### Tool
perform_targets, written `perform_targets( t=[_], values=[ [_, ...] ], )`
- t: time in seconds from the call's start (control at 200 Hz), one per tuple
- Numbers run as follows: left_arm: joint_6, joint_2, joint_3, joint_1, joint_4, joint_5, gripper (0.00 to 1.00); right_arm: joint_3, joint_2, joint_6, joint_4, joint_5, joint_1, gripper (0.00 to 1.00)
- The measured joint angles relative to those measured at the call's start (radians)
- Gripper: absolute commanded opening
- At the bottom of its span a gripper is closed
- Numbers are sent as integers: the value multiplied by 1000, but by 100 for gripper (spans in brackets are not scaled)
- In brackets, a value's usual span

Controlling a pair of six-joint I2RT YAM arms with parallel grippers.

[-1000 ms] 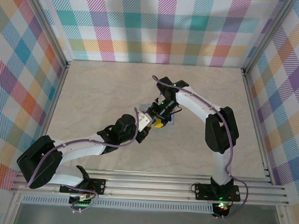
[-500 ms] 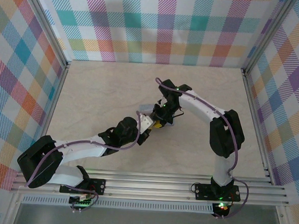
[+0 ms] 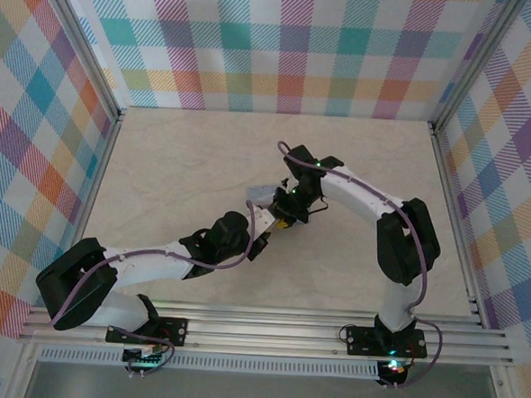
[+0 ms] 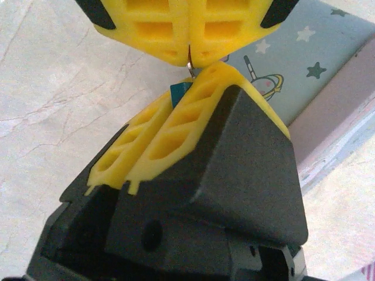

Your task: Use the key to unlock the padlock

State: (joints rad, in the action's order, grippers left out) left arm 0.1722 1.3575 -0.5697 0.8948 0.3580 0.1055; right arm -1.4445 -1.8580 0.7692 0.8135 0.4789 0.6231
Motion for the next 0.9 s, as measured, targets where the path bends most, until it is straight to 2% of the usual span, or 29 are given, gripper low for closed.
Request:
perform_targets(
  t=[0.305,0.76,0.9],
  values=[
    [-132,0,34,11,-18,-8,28,216,86,-93,-229,-73,-2,0],
    [-270,-162,75,0,-122,-6,29,329,65,-327,-390,-233,-11,0],
    [-285,-187,75,-1,-167,-6,29,328,28,-369,-433,-234,-14,9]
  ],
)
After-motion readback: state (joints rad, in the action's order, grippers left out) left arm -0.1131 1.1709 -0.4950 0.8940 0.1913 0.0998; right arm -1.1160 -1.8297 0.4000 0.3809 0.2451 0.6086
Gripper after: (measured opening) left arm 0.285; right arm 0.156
